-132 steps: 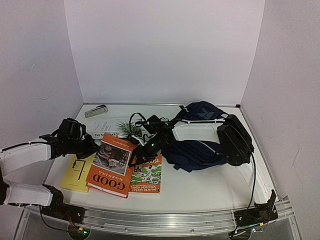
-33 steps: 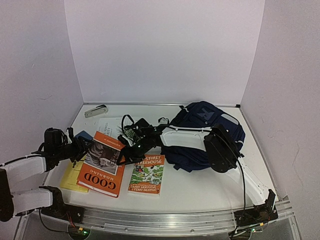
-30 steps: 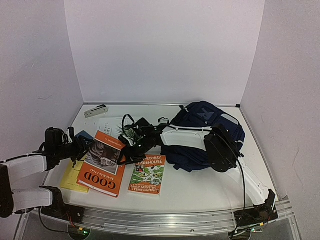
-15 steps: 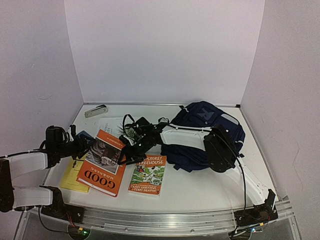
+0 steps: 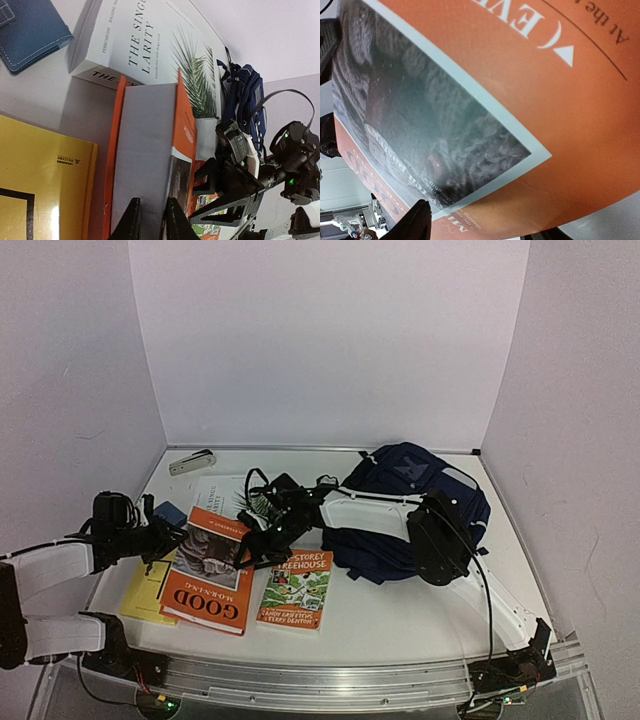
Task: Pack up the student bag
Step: Pick up the book from the center of the board, then place the book in the student bag.
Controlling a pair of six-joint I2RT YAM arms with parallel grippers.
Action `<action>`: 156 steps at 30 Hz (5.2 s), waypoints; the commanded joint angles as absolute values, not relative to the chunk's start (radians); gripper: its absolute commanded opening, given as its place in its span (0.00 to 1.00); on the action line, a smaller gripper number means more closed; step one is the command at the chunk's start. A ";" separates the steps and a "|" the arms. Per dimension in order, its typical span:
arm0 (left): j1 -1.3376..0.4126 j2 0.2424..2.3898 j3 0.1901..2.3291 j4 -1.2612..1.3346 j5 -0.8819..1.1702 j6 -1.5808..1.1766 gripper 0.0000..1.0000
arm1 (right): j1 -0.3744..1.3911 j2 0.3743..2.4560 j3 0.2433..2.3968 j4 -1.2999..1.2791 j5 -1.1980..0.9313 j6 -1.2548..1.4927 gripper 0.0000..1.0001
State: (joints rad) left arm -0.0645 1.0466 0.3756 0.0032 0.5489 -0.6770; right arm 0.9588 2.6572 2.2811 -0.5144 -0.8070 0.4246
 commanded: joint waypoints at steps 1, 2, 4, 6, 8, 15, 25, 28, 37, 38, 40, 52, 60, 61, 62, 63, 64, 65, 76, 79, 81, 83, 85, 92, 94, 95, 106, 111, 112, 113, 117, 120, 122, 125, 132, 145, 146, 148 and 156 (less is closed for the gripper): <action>-0.126 0.956 0.410 -0.114 0.685 -0.685 0.08 | 0.990 2.693 2.276 -0.433 -0.800 0.376 0.64; -0.126 0.943 0.416 -0.128 0.668 -0.686 0.05 | 0.987 2.684 2.272 -0.433 -0.804 0.375 0.66; -0.126 0.924 0.434 -0.159 0.633 -0.688 0.02 | 0.980 2.656 2.258 -0.433 -0.806 0.370 0.68; -0.125 0.923 0.447 -0.171 0.617 -0.689 0.00 | 0.975 2.631 2.243 -0.433 -0.798 0.363 0.68; -0.126 0.933 0.448 -0.162 0.623 -0.692 0.00 | 0.974 2.625 2.235 -0.432 -0.794 0.361 0.68; -0.125 0.874 0.481 -0.208 0.568 -0.692 0.00 | 0.963 2.610 2.203 -0.431 -0.810 0.370 0.74; -0.125 0.801 0.600 -0.230 0.560 -0.723 0.00 | 0.860 2.421 2.135 -0.429 -0.880 0.374 0.98; -0.125 0.816 0.626 -0.188 0.600 -0.741 0.00 | 0.816 2.355 2.070 -0.419 -0.920 0.370 0.98; -0.126 0.896 0.593 0.183 0.840 -0.884 0.00 | 0.797 2.235 1.875 -0.126 -1.156 0.557 0.98; -0.127 0.899 0.591 0.217 0.864 -0.900 0.00 | 0.797 2.232 1.870 -0.113 -1.165 0.568 0.98; -0.128 0.908 0.585 0.272 0.901 -0.924 0.00 | 0.796 2.235 1.872 -0.094 -1.183 0.590 0.98; -0.170 1.016 0.611 0.312 0.937 -0.921 0.00 | 0.805 2.250 1.744 0.881 -1.272 1.374 0.65; -0.172 1.097 0.639 0.368 0.937 -0.945 0.00 | 0.803 2.212 1.707 0.891 -1.237 1.372 0.31; -0.173 1.104 0.644 0.364 0.934 -0.943 0.01 | 0.803 2.208 1.705 0.889 -1.235 1.370 0.29; -0.172 1.108 0.651 0.360 0.929 -0.941 0.02 | 0.801 2.203 1.701 0.887 -1.233 1.368 0.27; -0.172 1.109 0.656 0.355 0.921 -0.939 0.08 | 0.797 2.198 1.697 0.885 -1.226 1.366 0.24; -0.172 1.109 0.659 0.350 0.911 -0.937 0.15 | 0.792 2.194 1.692 0.883 -1.218 1.364 0.20; -0.172 1.106 0.662 0.345 0.899 -0.936 0.24 | 0.784 2.189 1.686 0.876 -1.205 1.358 0.17; -0.172 1.016 0.619 0.342 0.690 -0.985 0.90 | 0.638 2.057 1.567 0.701 -0.994 1.219 0.09; -0.175 0.992 0.521 0.491 0.636 -1.096 0.93 | 0.579 2.020 1.535 0.702 -0.938 1.222 0.10; -0.195 0.995 0.455 0.619 0.597 -1.172 0.97 | 0.541 1.997 1.520 0.702 -0.904 1.227 0.11; -0.248 1.012 0.431 0.675 0.550 -1.178 0.99 | 0.511 1.977 1.509 0.703 -0.873 1.238 0.11; -0.319 1.031 0.439 0.678 0.494 -1.143 1.00 | 0.495 1.963 1.504 0.703 -0.852 1.250 0.12; -0.413 1.195 0.480 0.900 0.450 -1.186 1.00 | 0.490 1.938 1.468 0.722 -0.801 1.281 0.14; -0.426 1.255 0.506 0.947 0.457 -1.202 1.00 | 0.491 1.933 1.452 0.729 -0.787 1.293 0.14; -0.433 1.285 0.521 0.971 0.459 -1.210 1.00 | 0.491 1.932 1.448 0.733 -0.783 1.300 0.15; -0.534 1.562 0.659 1.211 0.460 -1.289 0.92 | 0.498 1.904 1.380 0.793 -0.751 1.337 0.18; -0.561 1.636 0.695 1.308 0.451 -1.322 0.73 | 0.506 1.897 1.342 0.821 -0.726 1.343 0.20; -0.565 1.654 0.699 1.332 0.446 -1.333 0.70 | 0.510 1.899 1.335 0.838 -0.721 1.348 0.20; -0.571 1.668 0.704 1.348 0.440 -1.341 0.69 | 0.514 1.902 1.329 0.847 -0.715 1.353 0.20; -0.589 1.727 0.726 1.416 0.425 -1.376 0.62 | 0.532 1.913 1.316 0.876 -0.701 1.361 0.20; -0.592 1.752 0.726 1.448 0.400 -1.393 0.57 | 0.543 1.920 1.307 0.896 -0.696 1.360 0.20; -0.592 1.752 0.717 1.454 0.382 -1.398 0.52 | 0.547 1.921 1.297 0.904 -0.692 1.357 0.21; -0.592 1.743 0.700 1.442 0.354 -1.401 0.42 | 0.549 1.921 1.282 0.906 -0.689 1.344 0.25; -0.583 1.679 0.631 1.370 0.320 -1.389 0.20 | 0.520 1.876 1.268 0.635 -0.705 1.054 0.74; -0.521 1.191 0.550 0.680 0.233 -1.139 0.07 | 0.520 1.730 1.382 -0.382 -0.414 0.063 0.69; -0.516 1.157 0.554 0.608 0.220 -1.122 0.06 | 0.539 1.722 1.381 -0.416 -0.388 0.019 0.66; -0.508 1.097 0.559 0.522 0.206 -1.101 0.06 | 0.591 1.707 1.372 -0.463 -0.342 -0.065 0.62; -0.491 0.975 0.534 0.344 0.182 -1.099 0.04 | 0.718 1.719 1.326 -0.559 -0.186 -0.171 0.57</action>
